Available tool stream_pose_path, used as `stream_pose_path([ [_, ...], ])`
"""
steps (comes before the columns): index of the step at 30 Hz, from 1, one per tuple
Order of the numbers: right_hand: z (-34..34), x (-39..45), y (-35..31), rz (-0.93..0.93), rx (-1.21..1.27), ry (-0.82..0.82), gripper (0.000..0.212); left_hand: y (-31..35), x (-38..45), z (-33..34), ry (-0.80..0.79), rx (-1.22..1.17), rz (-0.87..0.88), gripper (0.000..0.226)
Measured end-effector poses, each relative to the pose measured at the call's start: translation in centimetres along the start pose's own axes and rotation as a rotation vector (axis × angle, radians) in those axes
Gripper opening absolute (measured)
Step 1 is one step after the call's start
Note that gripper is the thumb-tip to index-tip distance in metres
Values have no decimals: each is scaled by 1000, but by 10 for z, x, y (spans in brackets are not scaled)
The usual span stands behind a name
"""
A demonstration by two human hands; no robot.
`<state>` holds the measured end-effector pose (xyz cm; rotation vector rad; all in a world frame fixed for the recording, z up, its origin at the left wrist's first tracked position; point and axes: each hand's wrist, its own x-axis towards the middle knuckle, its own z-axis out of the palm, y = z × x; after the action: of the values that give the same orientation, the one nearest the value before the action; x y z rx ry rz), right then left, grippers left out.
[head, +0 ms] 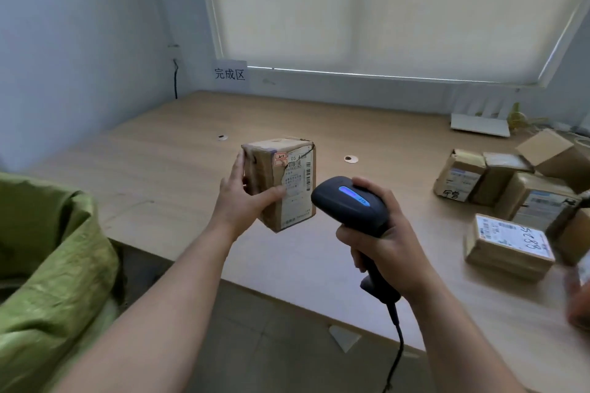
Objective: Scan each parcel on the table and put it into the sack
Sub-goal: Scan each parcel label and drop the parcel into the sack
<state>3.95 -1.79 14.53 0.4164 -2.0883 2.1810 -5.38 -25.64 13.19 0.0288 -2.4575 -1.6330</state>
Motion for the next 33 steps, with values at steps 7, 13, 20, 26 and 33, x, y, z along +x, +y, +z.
stream_pose_path([
  [7, 105, 45, 2, -49, 29, -152, 72, -31, -7, -109, 199, 11, 9, 110],
  [13, 187, 74, -3, -91, 31, -259, 72, -56, -11, -194, 429, -27, 54, 103],
  [20, 276, 90, 3, -67, 37, -384, 70, -83, -32, -285, 606, 27, 43, 86],
  [26, 347, 98, 16, -48, 88, -473, 71, -128, -50, -357, 694, 79, -107, 108],
  [33, 426, 106, 27, 1, 154, -591, 68, -156, -83, -422, 817, 147, -282, 113],
])
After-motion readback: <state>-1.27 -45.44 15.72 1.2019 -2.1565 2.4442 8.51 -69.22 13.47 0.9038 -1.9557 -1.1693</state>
